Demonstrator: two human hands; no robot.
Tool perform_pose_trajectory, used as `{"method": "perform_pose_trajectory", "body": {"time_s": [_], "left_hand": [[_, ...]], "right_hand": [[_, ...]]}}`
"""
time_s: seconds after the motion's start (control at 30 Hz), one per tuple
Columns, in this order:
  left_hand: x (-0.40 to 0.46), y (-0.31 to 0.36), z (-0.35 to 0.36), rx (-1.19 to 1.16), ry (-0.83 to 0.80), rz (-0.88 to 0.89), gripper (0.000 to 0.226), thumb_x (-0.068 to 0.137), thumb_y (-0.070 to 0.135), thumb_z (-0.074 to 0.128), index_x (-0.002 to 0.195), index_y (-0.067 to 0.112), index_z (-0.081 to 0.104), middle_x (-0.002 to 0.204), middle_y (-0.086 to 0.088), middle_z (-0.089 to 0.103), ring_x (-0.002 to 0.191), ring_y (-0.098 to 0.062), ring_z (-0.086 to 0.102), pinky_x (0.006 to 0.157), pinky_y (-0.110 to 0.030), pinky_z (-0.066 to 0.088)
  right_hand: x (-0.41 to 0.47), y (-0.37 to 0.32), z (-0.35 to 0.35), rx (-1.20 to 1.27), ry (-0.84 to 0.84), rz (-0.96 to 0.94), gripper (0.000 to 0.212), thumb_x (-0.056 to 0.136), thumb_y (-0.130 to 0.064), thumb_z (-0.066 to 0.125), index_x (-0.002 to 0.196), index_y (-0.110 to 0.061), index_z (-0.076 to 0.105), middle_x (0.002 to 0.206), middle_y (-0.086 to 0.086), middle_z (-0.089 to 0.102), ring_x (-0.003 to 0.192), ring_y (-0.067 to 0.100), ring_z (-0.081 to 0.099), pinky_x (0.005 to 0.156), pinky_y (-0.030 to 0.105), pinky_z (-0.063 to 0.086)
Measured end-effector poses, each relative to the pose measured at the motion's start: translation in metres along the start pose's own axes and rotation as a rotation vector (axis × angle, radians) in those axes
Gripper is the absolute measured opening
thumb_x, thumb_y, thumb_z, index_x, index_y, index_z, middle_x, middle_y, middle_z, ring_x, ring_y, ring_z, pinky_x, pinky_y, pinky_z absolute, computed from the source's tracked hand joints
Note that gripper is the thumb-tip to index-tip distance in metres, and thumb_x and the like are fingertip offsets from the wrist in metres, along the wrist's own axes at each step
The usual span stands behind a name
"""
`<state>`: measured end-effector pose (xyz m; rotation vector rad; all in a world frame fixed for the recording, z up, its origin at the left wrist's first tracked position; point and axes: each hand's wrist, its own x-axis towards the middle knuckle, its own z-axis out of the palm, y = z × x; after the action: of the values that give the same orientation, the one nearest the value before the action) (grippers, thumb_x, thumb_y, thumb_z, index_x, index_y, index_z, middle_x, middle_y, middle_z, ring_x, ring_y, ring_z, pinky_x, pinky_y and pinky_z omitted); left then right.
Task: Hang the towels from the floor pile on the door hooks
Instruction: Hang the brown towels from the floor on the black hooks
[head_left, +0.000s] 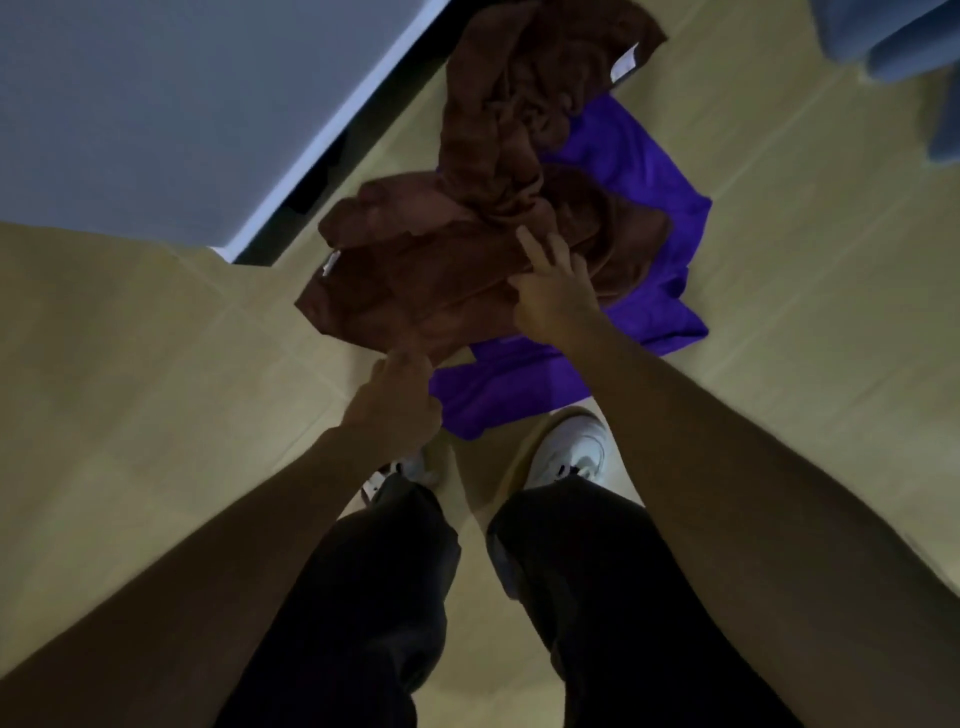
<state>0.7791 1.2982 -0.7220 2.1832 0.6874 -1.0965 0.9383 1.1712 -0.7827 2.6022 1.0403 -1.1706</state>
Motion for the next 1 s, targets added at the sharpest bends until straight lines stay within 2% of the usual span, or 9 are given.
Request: {"method": "perform_pose_trajectory", "body": {"time_s": [0.13,0.23,0.33,0.53,0.7,0.77,0.83,0.9,1.0], "left_hand": [[0.002,-0.007,0.003,0.058,-0.042,-0.085,0.033,0.093,0.015,0.047,0.124,0.006,0.051,0.128,-0.016,0.046,0.118,-0.034,0.047,0.097,-0.042,0.044],[-0.011,-0.004,-0.005,0.035,-0.063,-0.046,0.028,0.091,0.009,0.045,0.116,-0.001,0.052,0.115,-0.019,0.048,0.111,-0.034,0.049,0.089,-0.038,0.041],[-0.037,0.01,-0.017,-0.005,-0.074,-0.019,0.024,0.09,0.007,0.045,0.111,-0.003,0.051,0.11,-0.019,0.047,0.107,-0.032,0.048,0.084,-0.037,0.04],[-0.106,0.05,-0.059,0.043,-0.082,0.012,0.034,0.095,0.017,0.042,0.127,0.007,0.044,0.128,-0.013,0.041,0.122,-0.028,0.04,0.099,-0.04,0.041],[-0.173,0.094,-0.133,-0.083,0.079,0.093,0.045,0.092,0.021,0.043,0.136,0.017,0.035,0.128,-0.009,0.044,0.117,-0.029,0.049,0.087,-0.038,0.045],[-0.201,0.114,-0.172,-0.091,0.178,0.169,0.045,0.09,0.036,0.037,0.132,0.02,0.038,0.122,-0.008,0.049,0.111,-0.03,0.053,0.083,-0.039,0.048],[-0.234,0.137,-0.214,-0.092,0.232,0.264,0.049,0.088,0.045,0.035,0.131,0.02,0.039,0.122,-0.006,0.05,0.107,-0.027,0.054,0.087,-0.041,0.048],[-0.27,0.159,-0.253,-0.081,0.248,0.349,0.038,0.09,0.036,0.046,0.123,0.018,0.046,0.117,-0.006,0.055,0.101,-0.025,0.057,0.085,-0.035,0.047],[-0.318,0.185,-0.302,-0.033,0.305,0.437,0.031,0.087,0.033,0.034,0.103,0.014,0.053,0.103,-0.014,0.064,0.096,-0.034,0.06,0.076,-0.034,0.04]], "right_hand": [[0.019,-0.009,0.006,-0.066,-0.009,0.008,0.04,0.091,-0.027,0.045,0.127,-0.012,0.056,0.151,0.005,0.028,0.137,0.037,0.019,0.11,0.049,0.021],[0.005,-0.016,-0.007,-0.079,0.042,0.01,0.037,0.092,-0.022,0.043,0.121,-0.004,0.057,0.133,0.012,0.046,0.125,0.036,0.034,0.104,0.047,0.03],[-0.021,-0.019,-0.031,0.008,0.072,-0.007,0.031,0.094,-0.017,0.043,0.116,0.001,0.055,0.123,0.016,0.052,0.117,0.035,0.043,0.097,0.043,0.037],[-0.082,-0.036,-0.098,0.301,0.103,-0.04,0.025,0.092,-0.009,0.039,0.1,0.001,0.061,0.104,0.019,0.061,0.1,0.033,0.057,0.087,0.041,0.046],[-0.174,-0.062,-0.197,0.417,0.284,-0.238,0.054,0.088,-0.024,0.024,0.084,0.009,0.067,0.092,0.025,0.065,0.089,0.037,0.061,0.085,0.045,0.048],[-0.213,-0.071,-0.24,0.534,0.328,-0.246,0.06,0.081,-0.031,0.02,0.075,0.008,0.065,0.083,0.024,0.065,0.082,0.037,0.061,0.081,0.042,0.045],[-0.251,-0.079,-0.286,0.623,0.443,-0.259,0.049,0.083,-0.026,0.028,0.071,0.005,0.064,0.077,0.021,0.064,0.075,0.034,0.061,0.077,0.038,0.039],[-0.29,-0.088,-0.331,0.649,0.572,-0.292,0.038,0.084,-0.019,0.036,0.068,0.002,0.064,0.073,0.017,0.065,0.072,0.031,0.06,0.073,0.034,0.04],[-0.339,-0.096,-0.392,0.66,0.688,-0.313,0.036,0.084,-0.019,0.037,0.068,0.0,0.063,0.074,0.013,0.064,0.075,0.021,0.054,0.072,0.027,0.039]]}}
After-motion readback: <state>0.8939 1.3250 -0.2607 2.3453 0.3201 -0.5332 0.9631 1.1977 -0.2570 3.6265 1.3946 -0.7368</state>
